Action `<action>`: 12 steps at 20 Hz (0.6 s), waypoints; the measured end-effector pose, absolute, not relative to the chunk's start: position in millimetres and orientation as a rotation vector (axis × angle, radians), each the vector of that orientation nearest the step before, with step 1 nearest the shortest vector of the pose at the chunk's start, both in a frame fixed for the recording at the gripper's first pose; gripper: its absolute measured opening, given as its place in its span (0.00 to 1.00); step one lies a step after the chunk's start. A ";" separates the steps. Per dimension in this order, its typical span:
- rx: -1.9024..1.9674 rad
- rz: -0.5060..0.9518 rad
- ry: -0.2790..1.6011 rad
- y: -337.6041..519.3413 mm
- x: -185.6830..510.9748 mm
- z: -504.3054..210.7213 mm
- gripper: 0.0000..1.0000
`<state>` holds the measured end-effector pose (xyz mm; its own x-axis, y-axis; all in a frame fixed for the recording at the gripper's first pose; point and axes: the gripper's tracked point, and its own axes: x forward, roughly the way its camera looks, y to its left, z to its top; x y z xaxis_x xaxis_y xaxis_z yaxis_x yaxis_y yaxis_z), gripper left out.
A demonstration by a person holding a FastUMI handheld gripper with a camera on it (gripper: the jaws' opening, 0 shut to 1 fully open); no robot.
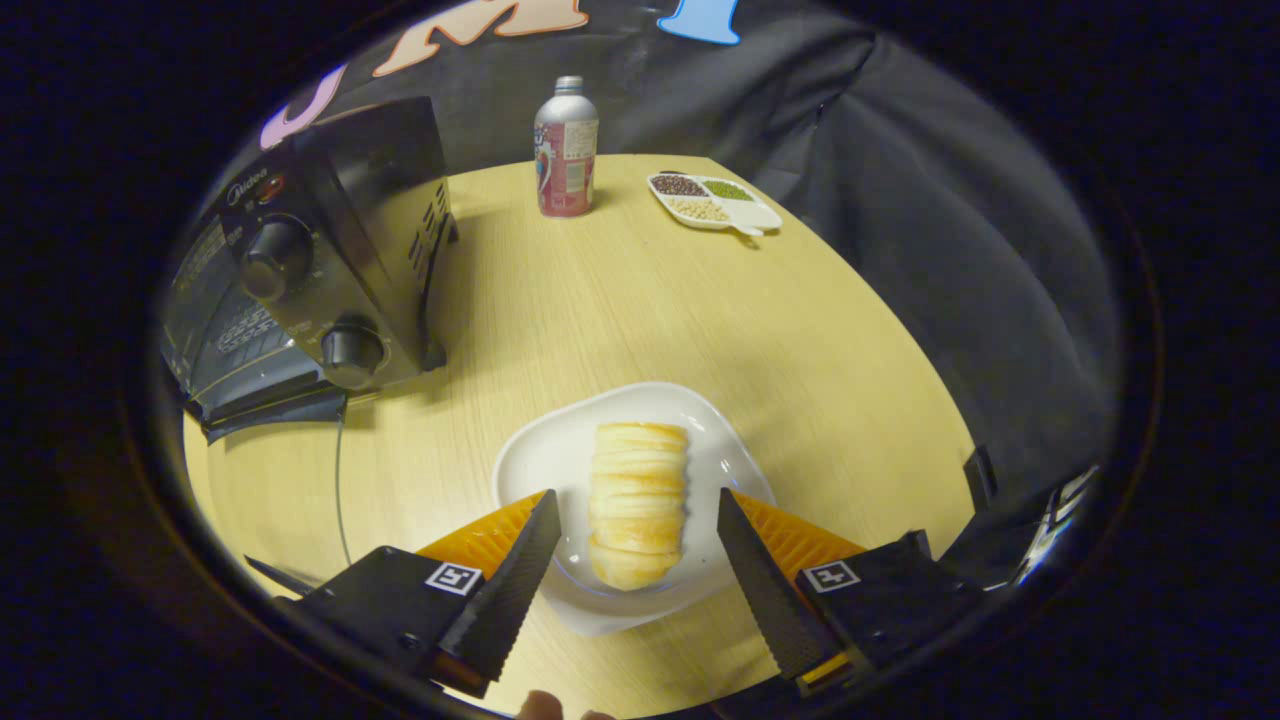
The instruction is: Open the toaster oven, put the food inside, and close the toaster oven door.
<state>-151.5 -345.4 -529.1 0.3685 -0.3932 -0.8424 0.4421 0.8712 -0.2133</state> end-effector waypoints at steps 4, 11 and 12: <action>0.103 -0.499 1.052 -342.8 -146.5 -534.9 0.99; 0.185 -0.484 1.019 -332.2 -140.0 -538.3 0.48; 0.193 -0.497 1.019 -332.3 -140.0 -538.1 0.40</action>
<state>-140.0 -332.3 -538.1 0.4250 -0.3068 -0.8516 0.4824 0.8728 -0.0737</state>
